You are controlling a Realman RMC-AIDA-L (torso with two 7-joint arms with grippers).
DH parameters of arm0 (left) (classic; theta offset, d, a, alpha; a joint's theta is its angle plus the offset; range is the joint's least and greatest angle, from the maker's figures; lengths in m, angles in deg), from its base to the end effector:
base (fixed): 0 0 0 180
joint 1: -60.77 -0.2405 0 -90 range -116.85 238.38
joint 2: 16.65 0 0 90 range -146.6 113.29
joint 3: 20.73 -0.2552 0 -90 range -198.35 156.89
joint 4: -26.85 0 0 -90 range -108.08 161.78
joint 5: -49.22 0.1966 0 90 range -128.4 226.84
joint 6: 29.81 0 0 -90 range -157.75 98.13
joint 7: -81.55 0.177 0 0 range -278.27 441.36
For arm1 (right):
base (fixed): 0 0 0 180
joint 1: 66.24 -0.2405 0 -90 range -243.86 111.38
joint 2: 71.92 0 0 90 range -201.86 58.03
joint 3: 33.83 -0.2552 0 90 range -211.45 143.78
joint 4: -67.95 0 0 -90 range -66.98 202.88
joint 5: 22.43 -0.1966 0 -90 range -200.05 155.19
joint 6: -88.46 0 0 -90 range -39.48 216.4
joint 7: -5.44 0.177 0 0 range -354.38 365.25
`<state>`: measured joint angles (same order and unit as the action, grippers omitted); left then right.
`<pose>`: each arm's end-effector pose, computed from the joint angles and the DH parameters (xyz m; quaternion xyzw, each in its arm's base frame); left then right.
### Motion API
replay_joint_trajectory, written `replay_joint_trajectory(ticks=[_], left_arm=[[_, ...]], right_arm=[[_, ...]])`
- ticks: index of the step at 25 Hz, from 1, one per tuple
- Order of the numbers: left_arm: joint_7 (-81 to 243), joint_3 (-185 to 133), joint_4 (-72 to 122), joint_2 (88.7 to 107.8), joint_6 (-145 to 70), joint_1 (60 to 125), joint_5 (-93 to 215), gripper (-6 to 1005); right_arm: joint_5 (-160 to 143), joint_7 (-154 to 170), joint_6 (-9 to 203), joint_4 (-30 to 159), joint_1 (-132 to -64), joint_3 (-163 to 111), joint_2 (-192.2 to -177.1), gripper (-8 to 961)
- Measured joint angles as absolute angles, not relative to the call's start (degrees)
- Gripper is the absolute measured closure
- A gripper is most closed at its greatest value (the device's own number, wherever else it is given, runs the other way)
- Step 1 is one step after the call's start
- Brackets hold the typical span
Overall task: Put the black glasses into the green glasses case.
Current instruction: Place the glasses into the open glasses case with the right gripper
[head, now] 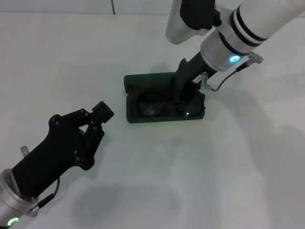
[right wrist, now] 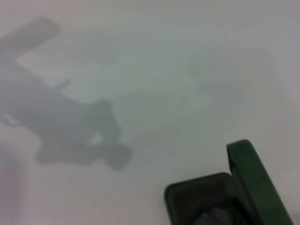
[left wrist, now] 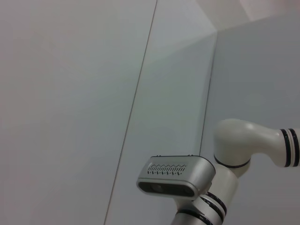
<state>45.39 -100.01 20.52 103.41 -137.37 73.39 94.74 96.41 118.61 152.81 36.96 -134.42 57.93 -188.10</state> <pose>-0.2455 0.2121 -0.0330 -0.7866 -0.1617 -0.5310 0.2705 0.0879 0.4088 -0.1203 -0.9909 0.0372 -0.1145 0.0596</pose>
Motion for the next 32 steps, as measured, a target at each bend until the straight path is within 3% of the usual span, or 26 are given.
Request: replay_joint_trajectory(ticks=[5, 11, 18, 22, 27, 32], left_arm=[[45.3, -100.0, 20.5, 103.26, -137.6, 73.5, 94.7, 956], [43.9, -99.8, 19.9, 102.79, -137.5, 74.7, 94.7, 955], [33.7, -99.5, 17.7, 98.54, -136.9, 80.4, 94.2, 953], [28.1, -99.3, 16.0, 96.15, -132.5, 85.4, 94.2, 950], [23.1, -99.4, 10.3, 93.46, -125.8, 88.0, 95.8, 885], [23.3, -99.3, 9.5, 93.93, -121.9, 91.5, 96.3, 810]], right_arm=[[95.7, 120.8, 155.6, 30.0, -130.7, 57.9, -188.1, 710], [95.2, 124.8, 160.9, 4.6, -112.4, 55.7, -188.02, 720], [82.1, 119.8, 168.5, -8.4, -91.1, 42.4, -187.81, 733], [76.5, 112.7, 174.0, -5.4, -83.2, 33.2, -187.83, 740], [76.3, 103.2, 172.7, 6.3, -82.2, 31.3, -187.65, 749], [75.1, 96.3, 163.9, 17.6, -87.1, 33.2, -188.01, 759]])
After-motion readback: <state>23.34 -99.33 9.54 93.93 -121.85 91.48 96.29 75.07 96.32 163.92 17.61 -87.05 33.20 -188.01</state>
